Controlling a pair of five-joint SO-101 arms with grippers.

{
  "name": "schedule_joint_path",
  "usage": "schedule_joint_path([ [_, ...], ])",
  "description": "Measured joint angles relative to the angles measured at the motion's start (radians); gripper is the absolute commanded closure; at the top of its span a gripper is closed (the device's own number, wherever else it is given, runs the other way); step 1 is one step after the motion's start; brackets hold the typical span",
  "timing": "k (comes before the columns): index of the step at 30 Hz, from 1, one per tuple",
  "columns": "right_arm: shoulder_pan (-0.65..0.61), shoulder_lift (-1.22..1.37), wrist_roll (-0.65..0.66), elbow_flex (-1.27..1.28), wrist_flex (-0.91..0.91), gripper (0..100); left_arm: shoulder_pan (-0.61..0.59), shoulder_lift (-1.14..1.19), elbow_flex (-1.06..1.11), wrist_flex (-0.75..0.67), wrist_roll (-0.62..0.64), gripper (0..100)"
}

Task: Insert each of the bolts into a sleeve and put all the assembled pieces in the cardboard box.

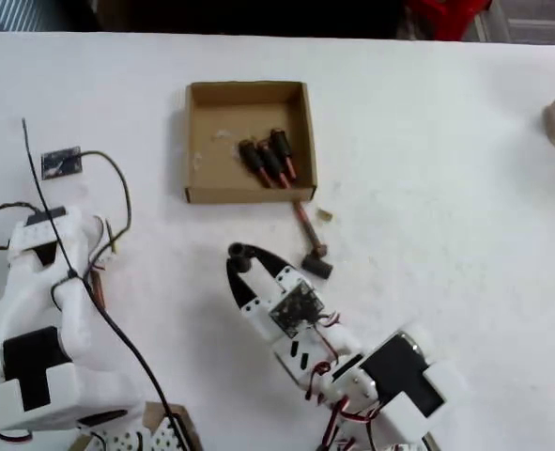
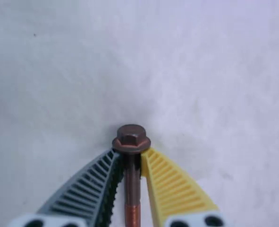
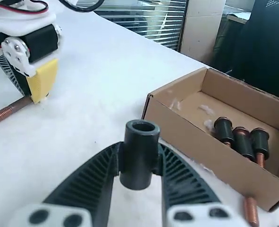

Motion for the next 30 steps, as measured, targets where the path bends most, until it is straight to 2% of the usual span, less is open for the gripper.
schedule_joint_path([
  [13, 0.0, 0.0, 0.0, 0.0, 0.009, 98.1, 0.077, 0.0, 0.0, -0.31, 0.0, 98],
  [17, 0.006, 0.0, 0.0, 0.0, 0.009, 98.1, 0.086, 0.0, 0.058, -0.448, -0.002, 98],
  [21, 0.017, 0.0, 0.0, 0.0, 0.009, 98.1, 0.087, 0.0, 0.181, -0.709, -0.003, 98],
  [27, 0.018, 0.0, 0.0, 0.0, 0.009, 98.1, 0.123, 0.0, 0.394, -1.198, -0.003, 98],
  [30, 0.018, 0.0, 0.0, 0.0, 0.009, 98.1, 0.147, 0.0, 0.46, -1.393, -0.003, 98],
])
